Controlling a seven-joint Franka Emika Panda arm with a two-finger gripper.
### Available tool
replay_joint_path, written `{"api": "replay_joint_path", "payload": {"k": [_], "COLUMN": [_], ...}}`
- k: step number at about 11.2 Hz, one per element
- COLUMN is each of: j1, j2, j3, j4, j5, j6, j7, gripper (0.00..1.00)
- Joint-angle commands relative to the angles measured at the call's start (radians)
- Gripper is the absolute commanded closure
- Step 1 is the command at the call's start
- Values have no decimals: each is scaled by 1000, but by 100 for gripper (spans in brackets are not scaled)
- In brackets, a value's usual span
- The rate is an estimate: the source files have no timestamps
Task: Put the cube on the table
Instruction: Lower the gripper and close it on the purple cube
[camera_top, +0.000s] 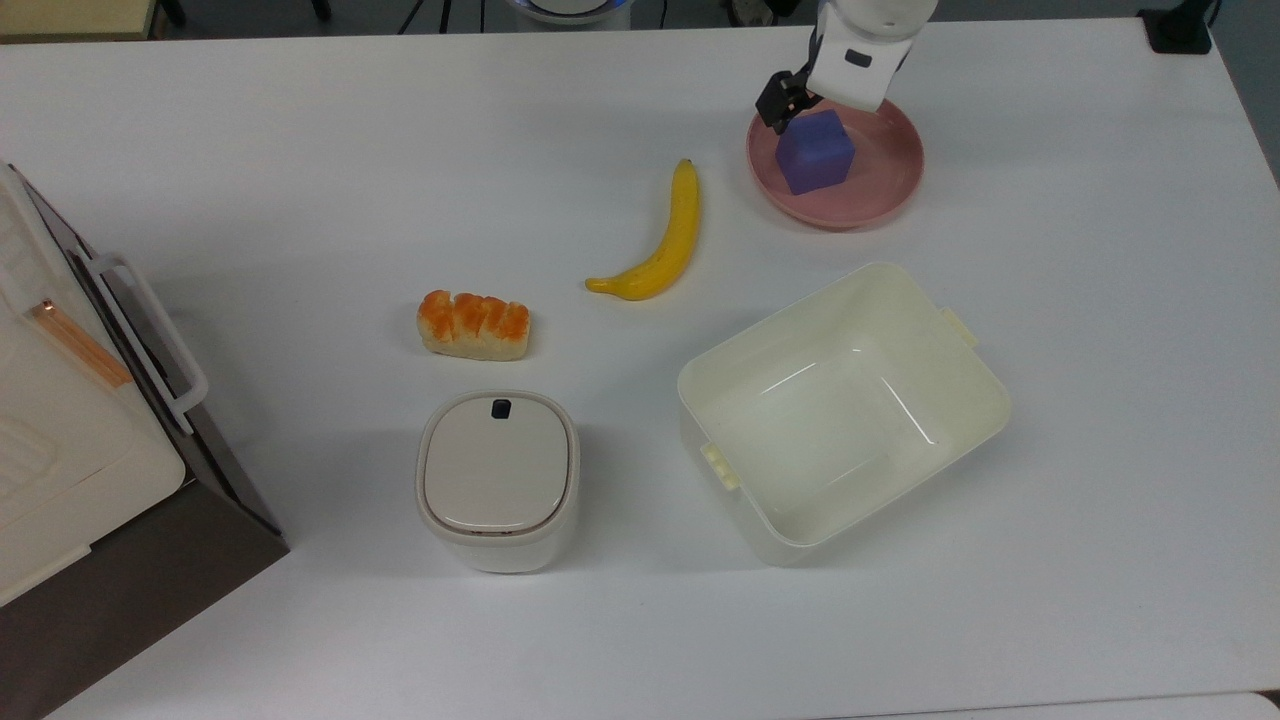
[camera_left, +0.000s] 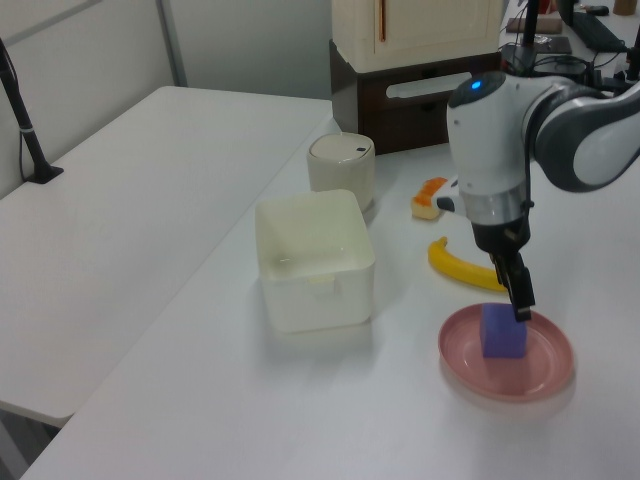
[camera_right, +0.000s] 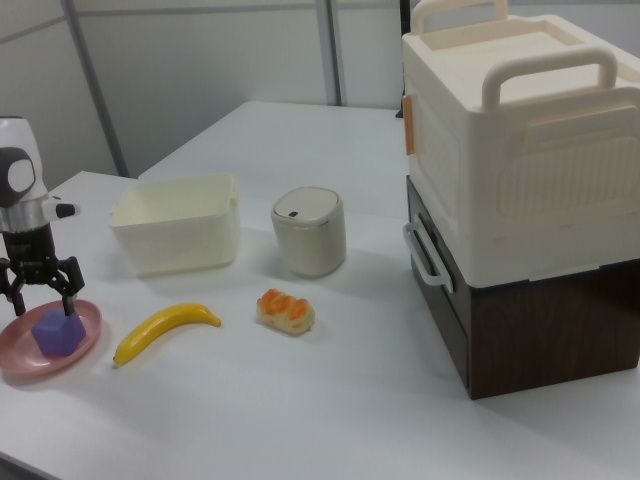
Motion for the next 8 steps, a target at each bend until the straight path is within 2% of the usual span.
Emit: {"api": "replay_joint_path", "payload": {"k": [1, 4, 5, 7, 8], "j1": [25, 44, 39, 10, -36], "j2": [57, 75, 66, 39, 25], "j3": [-15, -15, -17, -27, -27], "j4": [-11, -1, 22, 99, 158], "j5": [16, 2, 0, -18, -23], "j6": [86, 116, 96, -26, -97], "j7": [46, 71, 73, 65, 59], "gripper": [15, 68, 79, 79, 79]}}
